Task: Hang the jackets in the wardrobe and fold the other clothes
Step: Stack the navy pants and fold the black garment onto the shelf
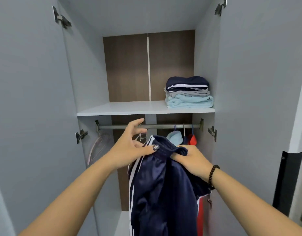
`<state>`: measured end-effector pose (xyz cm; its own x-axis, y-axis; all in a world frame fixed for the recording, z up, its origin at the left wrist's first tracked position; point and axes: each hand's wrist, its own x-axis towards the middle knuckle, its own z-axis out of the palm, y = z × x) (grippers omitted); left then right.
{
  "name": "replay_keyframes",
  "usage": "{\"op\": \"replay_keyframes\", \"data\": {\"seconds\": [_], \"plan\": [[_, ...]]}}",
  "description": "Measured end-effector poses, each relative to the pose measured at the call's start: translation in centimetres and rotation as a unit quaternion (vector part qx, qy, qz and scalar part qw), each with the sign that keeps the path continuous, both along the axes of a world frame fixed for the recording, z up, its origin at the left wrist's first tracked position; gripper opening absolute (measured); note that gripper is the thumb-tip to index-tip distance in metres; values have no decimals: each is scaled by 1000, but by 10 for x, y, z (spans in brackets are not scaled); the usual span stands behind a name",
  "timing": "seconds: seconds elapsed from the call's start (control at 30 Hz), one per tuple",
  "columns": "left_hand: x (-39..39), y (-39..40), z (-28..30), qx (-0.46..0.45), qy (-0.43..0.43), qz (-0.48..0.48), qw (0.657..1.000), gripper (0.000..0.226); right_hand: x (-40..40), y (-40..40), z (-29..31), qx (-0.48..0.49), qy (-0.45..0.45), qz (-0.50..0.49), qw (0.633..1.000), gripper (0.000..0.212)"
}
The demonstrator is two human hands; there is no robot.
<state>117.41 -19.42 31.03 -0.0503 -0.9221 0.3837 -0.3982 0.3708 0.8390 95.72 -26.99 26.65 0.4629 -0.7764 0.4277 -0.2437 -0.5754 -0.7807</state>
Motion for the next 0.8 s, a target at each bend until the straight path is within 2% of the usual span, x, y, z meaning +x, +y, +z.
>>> {"op": "replay_keyframes", "data": {"seconds": [0.07,0.1,0.17,0.23,0.27,0.3,0.4,0.53,0.6,0.67,0.73,0.8], "plan": [[-6,-1,-6,29,-122,-54,991,93,4,-1,17,-78,131,-8,988,42],[-9,-2,-12,20,-176,-63,982,86,5,-3,23,-98,179,-13,979,44],[-15,-5,-26,-44,-258,-36,965,56,5,-8,32,-141,238,-30,961,31],[-14,-7,-37,-92,-272,-1,958,33,2,-16,39,-141,229,-60,961,10],[-12,-8,-40,-95,-261,10,960,29,-2,-19,43,-132,217,-70,965,11],[-9,-9,-41,-92,-264,24,960,26,-5,-21,47,-125,214,-71,966,20],[3,-18,-32,-74,-346,57,934,28,-13,-22,54,-128,266,-11,955,43],[25,-32,-14,-87,-402,87,907,26,-21,-22,45,-121,257,88,955,27],[40,-40,-8,-108,-433,119,887,14,-29,-26,39,-76,295,106,946,22],[55,-46,-6,-118,-454,143,871,10,-37,-33,32,-42,385,99,917,17],[64,-49,-8,-107,-455,142,872,10,-41,-42,26,-31,433,67,898,13],[69,-47,-12,-90,-445,124,882,12,-43,-48,30,-29,426,42,903,14]]}}
